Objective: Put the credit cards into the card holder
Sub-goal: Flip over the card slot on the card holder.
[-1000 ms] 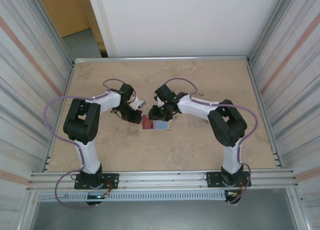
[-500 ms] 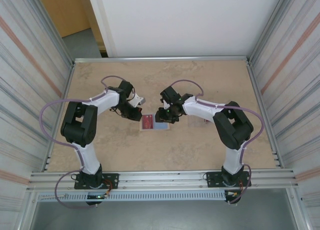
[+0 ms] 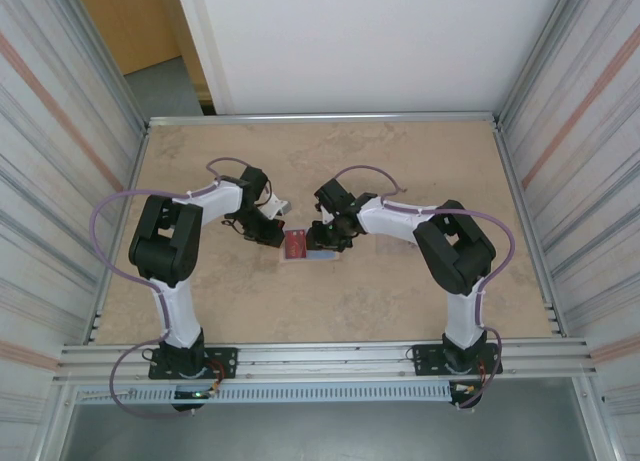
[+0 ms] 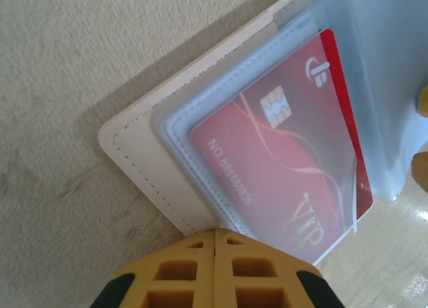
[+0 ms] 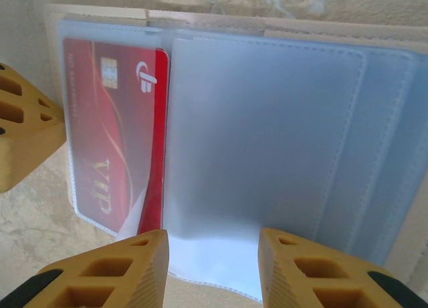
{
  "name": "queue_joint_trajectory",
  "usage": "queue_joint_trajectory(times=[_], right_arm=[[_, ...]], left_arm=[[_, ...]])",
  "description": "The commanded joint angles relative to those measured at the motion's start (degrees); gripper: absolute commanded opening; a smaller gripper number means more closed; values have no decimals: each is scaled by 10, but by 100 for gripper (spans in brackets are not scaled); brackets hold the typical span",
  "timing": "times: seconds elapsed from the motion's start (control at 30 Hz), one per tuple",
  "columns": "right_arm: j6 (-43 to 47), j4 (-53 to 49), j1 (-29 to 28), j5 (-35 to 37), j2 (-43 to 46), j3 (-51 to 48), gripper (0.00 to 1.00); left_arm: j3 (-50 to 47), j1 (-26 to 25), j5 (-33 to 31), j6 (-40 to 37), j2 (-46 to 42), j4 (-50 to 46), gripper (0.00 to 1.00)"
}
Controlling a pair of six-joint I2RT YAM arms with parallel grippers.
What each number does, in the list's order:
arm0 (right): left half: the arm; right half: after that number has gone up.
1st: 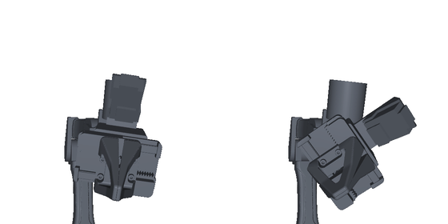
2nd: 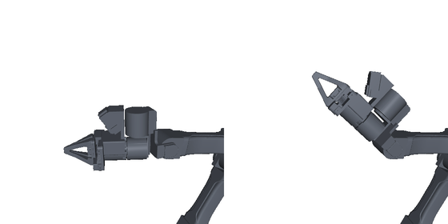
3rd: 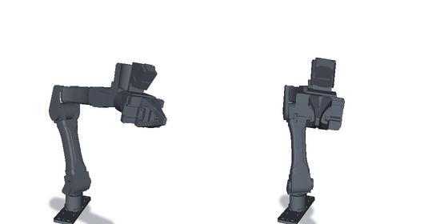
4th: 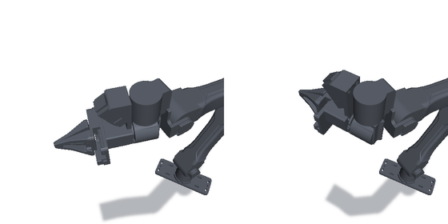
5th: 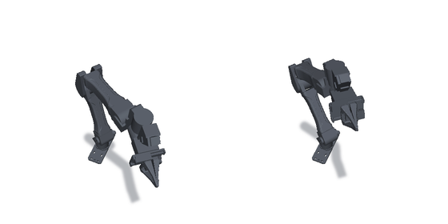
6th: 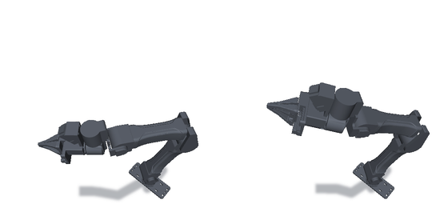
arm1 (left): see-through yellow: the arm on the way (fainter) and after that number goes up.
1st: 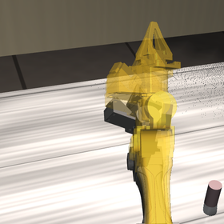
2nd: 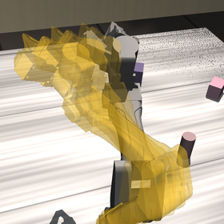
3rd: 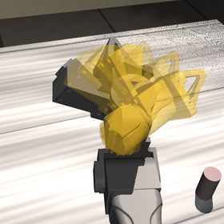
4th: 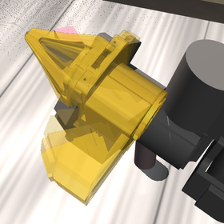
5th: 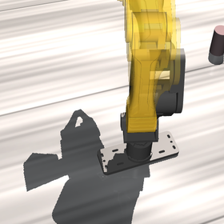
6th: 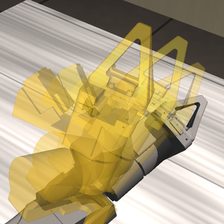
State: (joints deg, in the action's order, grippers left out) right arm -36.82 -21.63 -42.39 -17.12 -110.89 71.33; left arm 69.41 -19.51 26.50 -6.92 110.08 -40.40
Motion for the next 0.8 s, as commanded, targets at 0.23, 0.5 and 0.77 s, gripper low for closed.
queue_joint_trajectory(times=[0.23, 0.5, 0.77], right_arm=[[-45, 91, -8, -75, -17, -2, 39], [-67, 125, -8, -109, -31, 2, 39], [-68, 127, -8, -115, -58, 6, 39]], left_arm=[[1, -2, 0, -12, 13, -3, 0], [-6, -3, 8, -10, 6, 2, 0], [0, -3, 22, -7, -7, -1, 0]])
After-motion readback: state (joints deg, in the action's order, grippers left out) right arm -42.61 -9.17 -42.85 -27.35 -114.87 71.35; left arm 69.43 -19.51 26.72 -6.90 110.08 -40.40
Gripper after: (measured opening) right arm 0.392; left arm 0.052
